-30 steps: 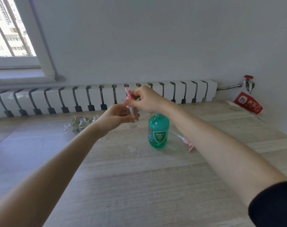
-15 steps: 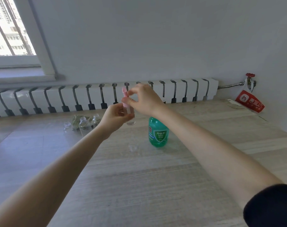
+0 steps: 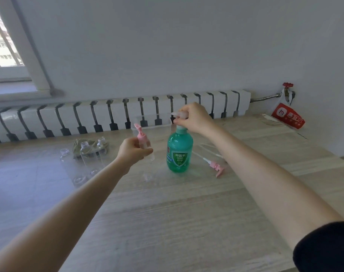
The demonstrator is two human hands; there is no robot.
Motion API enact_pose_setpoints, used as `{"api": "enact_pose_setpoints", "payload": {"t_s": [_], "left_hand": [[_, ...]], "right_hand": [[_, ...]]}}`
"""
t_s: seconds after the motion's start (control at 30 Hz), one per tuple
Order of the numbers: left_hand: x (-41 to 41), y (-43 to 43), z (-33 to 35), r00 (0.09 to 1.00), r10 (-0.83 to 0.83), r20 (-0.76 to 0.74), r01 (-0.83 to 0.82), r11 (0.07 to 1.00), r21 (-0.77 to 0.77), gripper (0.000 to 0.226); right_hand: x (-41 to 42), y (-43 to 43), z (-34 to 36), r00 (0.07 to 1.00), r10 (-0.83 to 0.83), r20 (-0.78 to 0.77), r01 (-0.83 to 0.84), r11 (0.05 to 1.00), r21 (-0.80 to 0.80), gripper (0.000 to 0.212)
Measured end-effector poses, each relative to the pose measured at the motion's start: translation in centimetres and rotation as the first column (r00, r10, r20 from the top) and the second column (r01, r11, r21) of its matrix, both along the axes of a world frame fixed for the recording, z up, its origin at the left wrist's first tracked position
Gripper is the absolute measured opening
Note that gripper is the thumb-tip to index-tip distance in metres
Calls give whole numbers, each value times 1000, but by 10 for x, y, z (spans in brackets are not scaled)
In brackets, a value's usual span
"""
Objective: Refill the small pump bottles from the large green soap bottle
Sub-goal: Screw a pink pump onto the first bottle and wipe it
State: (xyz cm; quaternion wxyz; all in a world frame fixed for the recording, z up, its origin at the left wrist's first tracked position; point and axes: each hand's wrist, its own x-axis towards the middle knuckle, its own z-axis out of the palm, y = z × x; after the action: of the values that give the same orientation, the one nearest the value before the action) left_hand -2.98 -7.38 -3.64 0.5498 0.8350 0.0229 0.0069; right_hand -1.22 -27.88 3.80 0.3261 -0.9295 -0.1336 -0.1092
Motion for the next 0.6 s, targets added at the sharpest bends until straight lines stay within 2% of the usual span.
{"api": "enact_pose_setpoints", "payload": {"t_s": [0.1,0.2,0.3,0.4,0.6], "left_hand": [[7,-3,1,1000,4,-6,-4,1000,9,42],[13,-11,4,1000,-5,-14,6,999,34,42],[19,-22,7,1000,-23,-7,23,999,37,37],[22,-31,8,999,-34,-6,34,999,32,36],[28,-40,5,998,-65,-18,66,997,29,34]], "right_hand": [[8,-16,16,991,-93,96,73,979,192,18],[24,-33,36,940,-246,236,179,945,272,21],[37,-46,37,921,-292,259,226,940,256,12],[46,-60,18,908,-341,242,290,931,223,21],[61,-91,-9,866,-429,257,377,898,227,21]]}}
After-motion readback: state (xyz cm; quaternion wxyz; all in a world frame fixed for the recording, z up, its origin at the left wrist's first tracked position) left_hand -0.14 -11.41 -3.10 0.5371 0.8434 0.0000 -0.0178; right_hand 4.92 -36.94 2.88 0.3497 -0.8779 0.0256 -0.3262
